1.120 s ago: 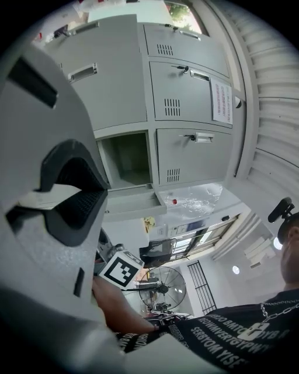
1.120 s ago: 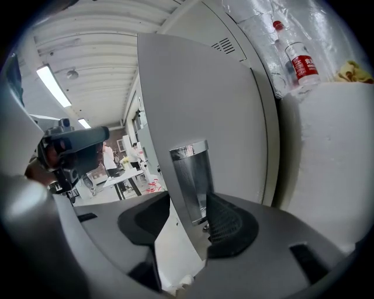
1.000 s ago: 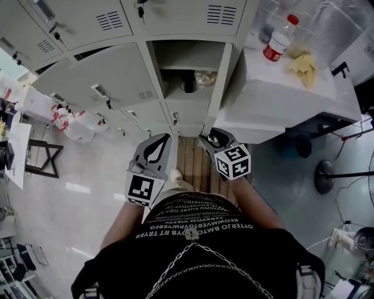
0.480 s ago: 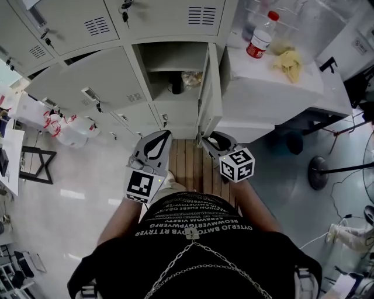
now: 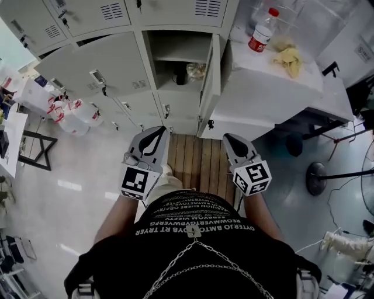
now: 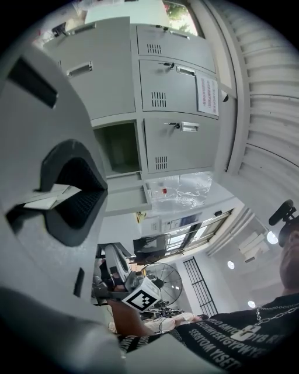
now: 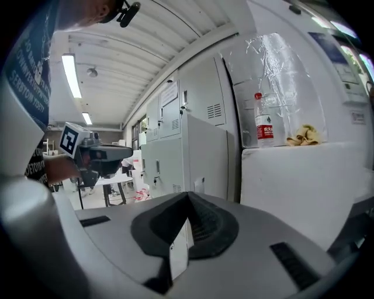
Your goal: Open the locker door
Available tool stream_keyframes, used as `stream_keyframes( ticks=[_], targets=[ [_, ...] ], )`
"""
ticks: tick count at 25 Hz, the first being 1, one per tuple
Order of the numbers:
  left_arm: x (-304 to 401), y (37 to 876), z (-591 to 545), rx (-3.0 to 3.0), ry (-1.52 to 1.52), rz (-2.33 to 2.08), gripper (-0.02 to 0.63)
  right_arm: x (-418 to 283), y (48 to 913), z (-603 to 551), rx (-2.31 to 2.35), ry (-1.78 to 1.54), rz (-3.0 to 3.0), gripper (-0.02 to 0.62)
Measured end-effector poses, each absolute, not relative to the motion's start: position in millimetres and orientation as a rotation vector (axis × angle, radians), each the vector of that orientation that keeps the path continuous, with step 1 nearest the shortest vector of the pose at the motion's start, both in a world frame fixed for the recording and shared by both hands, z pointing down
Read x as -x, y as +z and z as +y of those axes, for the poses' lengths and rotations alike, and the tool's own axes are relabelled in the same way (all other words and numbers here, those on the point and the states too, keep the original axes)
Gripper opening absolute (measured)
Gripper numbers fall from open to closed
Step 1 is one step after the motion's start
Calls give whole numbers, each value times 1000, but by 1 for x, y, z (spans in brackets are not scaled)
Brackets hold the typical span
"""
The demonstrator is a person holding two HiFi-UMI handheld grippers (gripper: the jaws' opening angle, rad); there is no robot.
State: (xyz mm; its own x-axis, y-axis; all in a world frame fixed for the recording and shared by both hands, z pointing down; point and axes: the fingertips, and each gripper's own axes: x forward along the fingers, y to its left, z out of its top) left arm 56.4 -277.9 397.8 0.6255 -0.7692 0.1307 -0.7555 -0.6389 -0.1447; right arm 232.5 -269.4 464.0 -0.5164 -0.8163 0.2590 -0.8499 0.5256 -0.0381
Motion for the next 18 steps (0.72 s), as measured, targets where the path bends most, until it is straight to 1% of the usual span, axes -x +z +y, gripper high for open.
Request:
stream_keyframes(
  ticks=[6, 11, 18],
  targets=[
    [-49, 396, -249, 2724, -342, 1328, 3, -233, 438, -266, -1417, 158, -2599, -3],
    [-42, 402, -243, 2702, -417, 1329, 3, -224, 418, -270, -1418, 158, -2674, -3],
    [-37, 418, -245, 2715, -441, 1350, 3, -215, 428, -278, -1394, 92, -2622, -3]
  ],
)
